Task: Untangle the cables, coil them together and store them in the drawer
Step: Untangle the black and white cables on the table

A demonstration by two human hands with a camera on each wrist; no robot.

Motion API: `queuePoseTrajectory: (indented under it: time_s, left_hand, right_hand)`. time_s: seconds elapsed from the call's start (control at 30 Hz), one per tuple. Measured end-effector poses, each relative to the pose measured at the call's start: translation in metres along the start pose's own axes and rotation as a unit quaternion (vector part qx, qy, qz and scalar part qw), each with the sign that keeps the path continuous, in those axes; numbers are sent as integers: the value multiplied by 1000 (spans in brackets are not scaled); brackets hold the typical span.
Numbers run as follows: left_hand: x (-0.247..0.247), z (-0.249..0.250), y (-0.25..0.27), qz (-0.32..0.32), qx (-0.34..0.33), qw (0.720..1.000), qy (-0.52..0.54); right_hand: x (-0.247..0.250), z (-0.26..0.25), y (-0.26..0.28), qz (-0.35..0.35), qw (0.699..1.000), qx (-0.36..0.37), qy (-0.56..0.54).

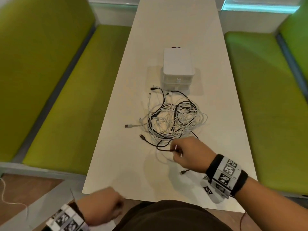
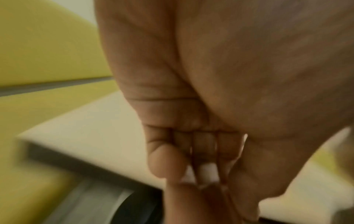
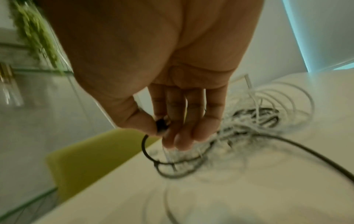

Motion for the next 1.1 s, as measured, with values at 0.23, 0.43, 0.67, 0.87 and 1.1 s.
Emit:
queuePoseTrajectory:
  time_s: [0.23, 0.43, 0.67, 0.87, 1.1]
  left_hand:
    - [98, 50, -89, 391, -140, 909, 37]
    - [106, 60, -135, 359, -157, 919, 48]
    - [107, 60, -128, 462, -184, 851, 172]
    - [124, 70, -119, 473, -186, 809, 296]
    - [117, 58, -133, 383, -63, 912, 133]
  right_hand:
    - [45, -20, -12, 134, 984, 87, -83]
    - [46, -14, -13, 150, 981, 75, -101]
    - [23, -8, -15, 46, 899, -70, -431]
    - [-2, -9, -34, 76, 961, -36, -262]
    - [8, 7, -43, 102, 994, -21, -44]
Point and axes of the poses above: each hand's wrist, its own y-axis away from the middle knuckle, its own x-axis out of the back of the hand, z = x × y, the point moved 1 cm from there along -y, towards the middle knuckle, and after that the axes turned 9 degrees about z, right-handed, at the moved point
